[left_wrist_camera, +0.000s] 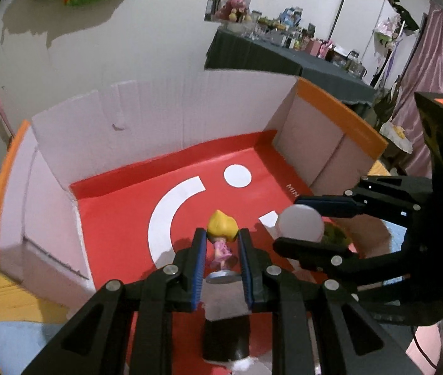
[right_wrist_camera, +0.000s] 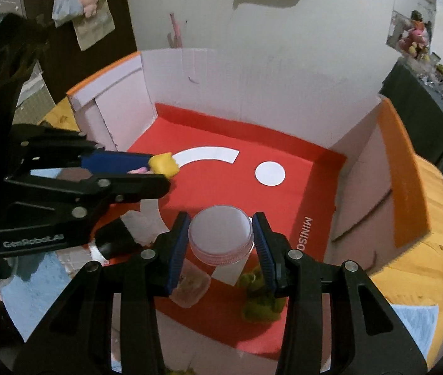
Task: Organize objects
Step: 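Carry the doll and white lid with both tools into the red-lined box, then lower and open the left tool releasing the doll while the right tool releases the lid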
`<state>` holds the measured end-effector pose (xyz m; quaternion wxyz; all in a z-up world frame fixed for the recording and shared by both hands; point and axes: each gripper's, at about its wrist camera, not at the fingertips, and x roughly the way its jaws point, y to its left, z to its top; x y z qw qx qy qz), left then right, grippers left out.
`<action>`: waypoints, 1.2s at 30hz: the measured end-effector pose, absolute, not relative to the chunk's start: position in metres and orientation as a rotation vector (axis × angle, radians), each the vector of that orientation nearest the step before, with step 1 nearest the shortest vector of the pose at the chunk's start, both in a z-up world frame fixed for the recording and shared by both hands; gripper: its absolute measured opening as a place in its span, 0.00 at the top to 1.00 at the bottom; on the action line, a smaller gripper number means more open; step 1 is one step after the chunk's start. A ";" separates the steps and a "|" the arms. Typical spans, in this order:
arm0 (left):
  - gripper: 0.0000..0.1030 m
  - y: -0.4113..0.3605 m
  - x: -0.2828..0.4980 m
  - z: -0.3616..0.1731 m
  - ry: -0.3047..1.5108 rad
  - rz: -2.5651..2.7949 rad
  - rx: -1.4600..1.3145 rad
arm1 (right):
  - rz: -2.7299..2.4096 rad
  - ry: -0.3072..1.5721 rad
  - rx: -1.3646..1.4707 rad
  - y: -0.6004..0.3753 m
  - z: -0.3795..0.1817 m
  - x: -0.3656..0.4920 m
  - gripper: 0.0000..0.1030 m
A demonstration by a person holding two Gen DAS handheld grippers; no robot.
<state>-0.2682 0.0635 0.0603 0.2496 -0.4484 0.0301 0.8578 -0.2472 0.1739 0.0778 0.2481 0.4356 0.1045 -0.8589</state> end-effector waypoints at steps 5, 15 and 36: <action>0.80 0.066 -0.281 0.050 0.074 2.307 -1.275 | -2.285 0.307 1.252 0.171 0.068 -0.261 0.62; 0.80 0.069 -0.291 0.037 0.075 2.247 -1.354 | -2.206 0.332 1.339 0.170 0.056 -0.277 0.62; 0.79 0.074 -0.290 0.032 0.105 2.224 -1.396 | -2.161 0.421 1.413 0.169 0.044 -0.277 0.61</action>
